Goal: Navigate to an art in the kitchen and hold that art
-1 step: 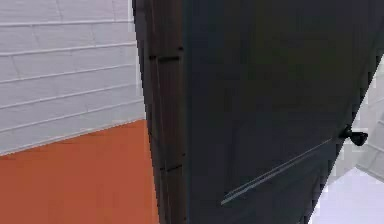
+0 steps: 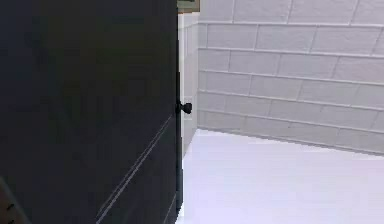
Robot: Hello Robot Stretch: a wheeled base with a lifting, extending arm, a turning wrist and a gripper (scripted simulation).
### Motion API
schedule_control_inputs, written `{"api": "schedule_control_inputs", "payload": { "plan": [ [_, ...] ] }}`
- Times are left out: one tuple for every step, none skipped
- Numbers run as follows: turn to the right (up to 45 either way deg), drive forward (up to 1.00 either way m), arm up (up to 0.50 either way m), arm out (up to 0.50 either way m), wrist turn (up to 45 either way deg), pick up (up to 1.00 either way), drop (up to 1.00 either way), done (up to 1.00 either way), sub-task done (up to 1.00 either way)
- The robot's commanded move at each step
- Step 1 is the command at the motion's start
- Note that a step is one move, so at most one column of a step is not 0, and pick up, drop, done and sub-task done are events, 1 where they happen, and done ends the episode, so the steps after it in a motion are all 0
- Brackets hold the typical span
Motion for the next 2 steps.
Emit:
{"api": "schedule_control_inputs", "payload": {
  "plan": [
    [15.0, 0.00, 0.00, 0.00, 0.0, 0.00, 0.00, 0.00, 0.00],
    [0.0, 0.30, 0.00, 0.00, 0.0, 0.00, 0.00, 0.00, 0.00]
  ]
}}
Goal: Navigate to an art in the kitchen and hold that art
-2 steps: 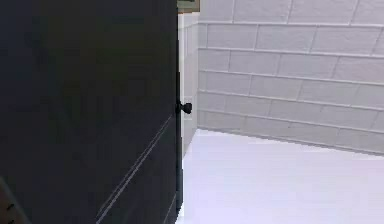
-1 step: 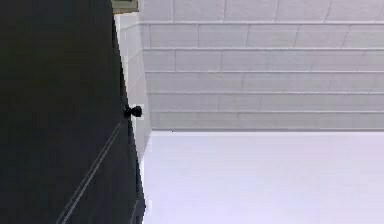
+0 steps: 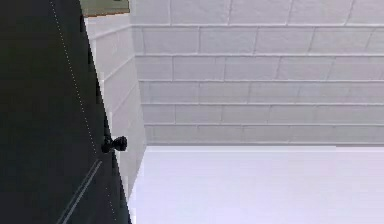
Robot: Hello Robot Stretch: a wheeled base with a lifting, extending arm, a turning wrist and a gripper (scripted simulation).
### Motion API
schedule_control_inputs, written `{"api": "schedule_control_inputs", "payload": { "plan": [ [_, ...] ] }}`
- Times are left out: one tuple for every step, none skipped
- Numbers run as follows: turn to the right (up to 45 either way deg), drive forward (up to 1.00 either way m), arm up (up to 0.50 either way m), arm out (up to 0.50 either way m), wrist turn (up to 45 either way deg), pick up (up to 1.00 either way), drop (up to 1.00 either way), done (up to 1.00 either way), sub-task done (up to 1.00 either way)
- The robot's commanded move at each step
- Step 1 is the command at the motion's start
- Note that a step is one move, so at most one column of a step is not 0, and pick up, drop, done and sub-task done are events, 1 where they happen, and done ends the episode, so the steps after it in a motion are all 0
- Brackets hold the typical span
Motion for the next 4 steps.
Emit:
{"api": "schedule_control_inputs", "payload": {
  "plan": [
    [0.0, 0.45, 0.00, 0.00, 0.0, 0.00, 0.00, 0.00, 0.00],
    [45.0, 0.00, 0.00, 0.00, 0.0, 0.00, 0.00, 0.00, 0.00],
    [27.0, 0.00, 0.00, 0.00, 0.0, 0.00, 0.00, 0.00, 0.00],
    [0.0, 1.00, 0.00, 0.00, 0.0, 0.00, 0.00, 0.00, 0.00]
  ]
}}
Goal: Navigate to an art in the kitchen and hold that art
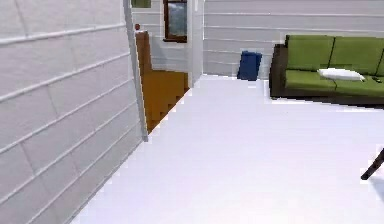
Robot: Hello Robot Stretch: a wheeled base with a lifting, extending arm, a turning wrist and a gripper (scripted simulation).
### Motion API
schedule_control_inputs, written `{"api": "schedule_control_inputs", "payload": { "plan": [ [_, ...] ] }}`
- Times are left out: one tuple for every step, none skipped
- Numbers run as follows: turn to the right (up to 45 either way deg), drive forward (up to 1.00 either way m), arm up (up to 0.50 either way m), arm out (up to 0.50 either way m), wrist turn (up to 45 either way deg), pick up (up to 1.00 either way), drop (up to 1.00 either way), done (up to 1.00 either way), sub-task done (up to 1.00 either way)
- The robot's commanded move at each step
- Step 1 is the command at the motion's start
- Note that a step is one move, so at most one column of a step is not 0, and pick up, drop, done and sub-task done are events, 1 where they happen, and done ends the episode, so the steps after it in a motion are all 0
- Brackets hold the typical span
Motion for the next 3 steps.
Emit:
{"api": "schedule_control_inputs", "payload": {
  "plan": [
    [0.0, 1.00, 0.00, 0.00, 0.0, 0.00, 0.00, 0.00, 0.00],
    [0.0, 1.00, 0.00, 0.00, 0.0, 0.00, 0.00, 0.00, 0.00],
    [12.0, 0.00, 0.00, 0.00, 0.0, 0.00, 0.00, 0.00, 0.00]
  ]
}}
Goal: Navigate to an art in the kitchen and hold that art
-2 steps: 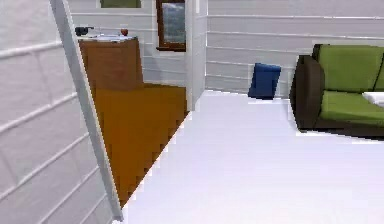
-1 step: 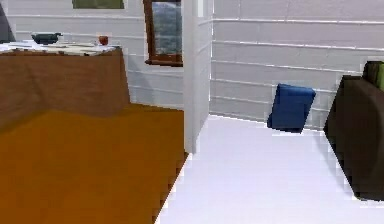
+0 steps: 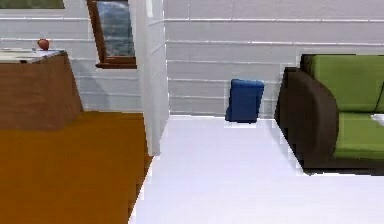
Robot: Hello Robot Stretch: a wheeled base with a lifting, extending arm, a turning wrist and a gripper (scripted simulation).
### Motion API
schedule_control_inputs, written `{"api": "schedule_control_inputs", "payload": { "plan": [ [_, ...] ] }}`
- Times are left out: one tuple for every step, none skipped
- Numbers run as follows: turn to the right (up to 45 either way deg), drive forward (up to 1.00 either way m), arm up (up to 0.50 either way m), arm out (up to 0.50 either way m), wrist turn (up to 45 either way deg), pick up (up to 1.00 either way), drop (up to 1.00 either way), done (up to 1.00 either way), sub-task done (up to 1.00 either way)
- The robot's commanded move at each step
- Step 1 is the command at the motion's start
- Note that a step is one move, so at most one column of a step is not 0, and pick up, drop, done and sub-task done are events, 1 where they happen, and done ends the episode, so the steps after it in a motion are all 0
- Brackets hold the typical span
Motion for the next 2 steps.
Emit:
{"api": "schedule_control_inputs", "payload": {
  "plan": [
    [0.0, 0.10, 0.00, 0.00, 0.0, 0.00, 0.00, 0.00, 0.00],
    [-36.0, 0.00, 0.00, 0.00, 0.0, 0.00, 0.00, 0.00, 0.00]
  ]
}}
